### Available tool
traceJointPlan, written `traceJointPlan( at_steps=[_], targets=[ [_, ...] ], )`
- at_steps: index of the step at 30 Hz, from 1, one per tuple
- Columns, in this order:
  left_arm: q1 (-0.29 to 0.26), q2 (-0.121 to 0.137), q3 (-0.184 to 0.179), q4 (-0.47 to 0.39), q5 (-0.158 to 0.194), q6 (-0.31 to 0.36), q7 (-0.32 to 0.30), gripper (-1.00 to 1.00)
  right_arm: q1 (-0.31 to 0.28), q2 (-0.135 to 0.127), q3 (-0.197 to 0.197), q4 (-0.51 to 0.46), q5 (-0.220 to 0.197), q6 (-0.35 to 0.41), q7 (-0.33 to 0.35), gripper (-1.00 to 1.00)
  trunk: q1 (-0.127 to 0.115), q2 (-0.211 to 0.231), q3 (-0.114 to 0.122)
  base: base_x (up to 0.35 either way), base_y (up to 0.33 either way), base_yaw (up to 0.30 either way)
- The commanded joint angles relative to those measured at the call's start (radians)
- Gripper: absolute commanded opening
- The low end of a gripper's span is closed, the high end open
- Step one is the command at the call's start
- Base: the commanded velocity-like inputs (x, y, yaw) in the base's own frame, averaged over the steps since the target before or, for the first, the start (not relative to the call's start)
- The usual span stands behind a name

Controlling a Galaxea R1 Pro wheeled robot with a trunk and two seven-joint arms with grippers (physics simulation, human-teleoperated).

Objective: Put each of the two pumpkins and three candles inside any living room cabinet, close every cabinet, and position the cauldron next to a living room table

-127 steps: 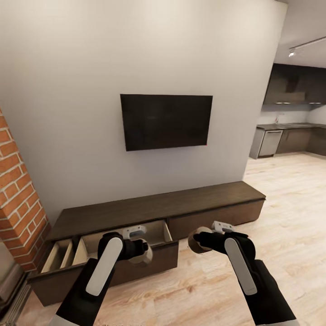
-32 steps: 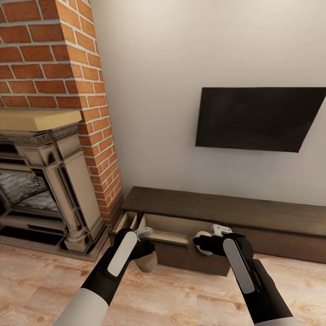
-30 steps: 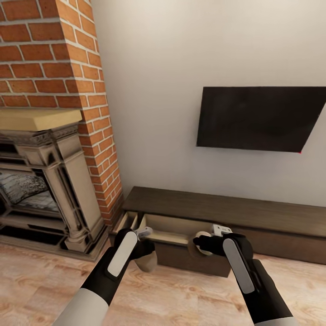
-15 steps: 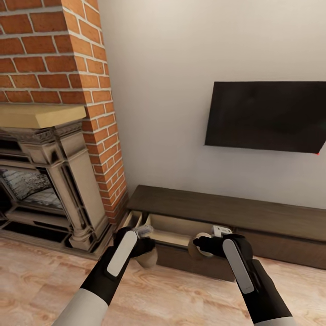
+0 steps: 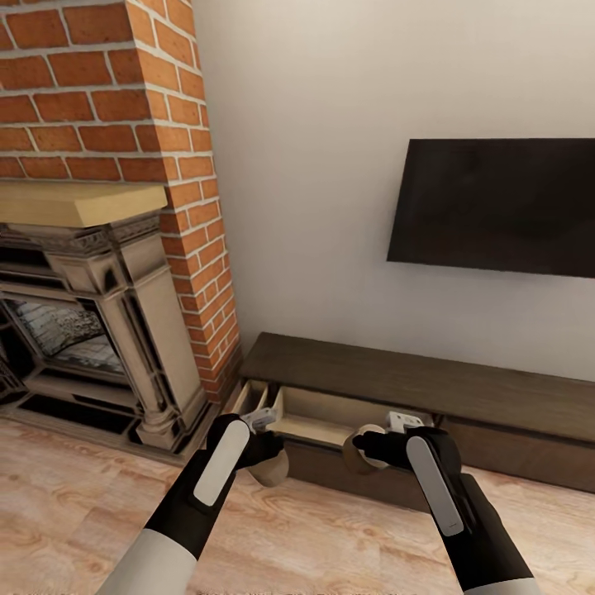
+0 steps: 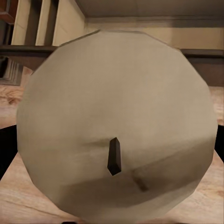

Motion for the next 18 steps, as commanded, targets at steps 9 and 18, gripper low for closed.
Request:
traceJointPlan(
  at_steps=[9, 18],
  targets=[
    [-0.001, 0.0, -0.001, 0.0, 0.01, 0.001, 0.012, -1.0, -0.001, 0.0, 0.0, -0.001, -0.011, 0.002, -0.01, -1.0, 0.0, -0.001, -0.016, 0.0, 0.0, 0.072],
    [-0.001, 0.0, -0.001, 0.0, 0.009, 0.001, 0.013, -1.0, -0.001, 0.0, 0.0, -0.001, -0.011, 0.002, -0.01, -1.0, 0.0, -0.001, -0.03, 0.0, 0.0, 0.072]
  ],
)
